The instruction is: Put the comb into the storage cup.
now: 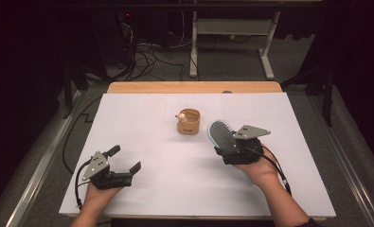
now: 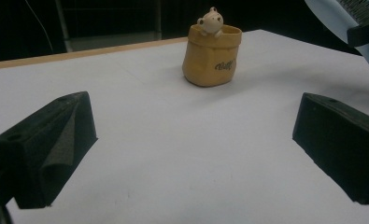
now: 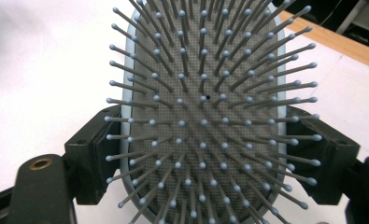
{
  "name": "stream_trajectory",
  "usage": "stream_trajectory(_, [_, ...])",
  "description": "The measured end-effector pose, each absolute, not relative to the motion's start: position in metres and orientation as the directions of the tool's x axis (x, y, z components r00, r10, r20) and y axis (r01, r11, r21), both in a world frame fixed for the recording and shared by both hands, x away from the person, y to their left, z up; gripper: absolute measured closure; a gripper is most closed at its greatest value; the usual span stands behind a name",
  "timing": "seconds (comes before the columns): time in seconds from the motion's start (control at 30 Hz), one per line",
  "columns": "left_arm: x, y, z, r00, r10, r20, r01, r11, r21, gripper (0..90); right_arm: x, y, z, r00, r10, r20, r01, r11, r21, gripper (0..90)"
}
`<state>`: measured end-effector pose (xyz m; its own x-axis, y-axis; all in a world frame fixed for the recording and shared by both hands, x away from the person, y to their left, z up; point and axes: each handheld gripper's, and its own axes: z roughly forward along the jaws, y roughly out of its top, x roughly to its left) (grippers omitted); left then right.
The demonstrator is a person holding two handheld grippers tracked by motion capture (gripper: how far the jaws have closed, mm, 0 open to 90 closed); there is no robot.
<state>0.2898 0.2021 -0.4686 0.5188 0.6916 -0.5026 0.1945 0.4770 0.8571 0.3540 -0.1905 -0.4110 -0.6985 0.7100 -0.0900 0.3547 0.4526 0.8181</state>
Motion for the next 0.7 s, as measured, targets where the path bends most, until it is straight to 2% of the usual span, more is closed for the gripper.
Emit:
stream_trajectory(0.4, [0.29,0.202,-0.469,0.518,0.691,-0.503,0.197,0.476,0.857,0.8,0.345,-0.196,-0.412,-0.674,0.737,-0.055,0.287,0.329,0.9,20.6])
stream_trajectory(0.7, [0.29,0.202,-0.469,0.519,0.692,-0.502,0.198,0.474,0.858,0.8,0.341,-0.203,-0.414,-0.665,0.746,-0.038,0.259,0.278,0.925,20.7])
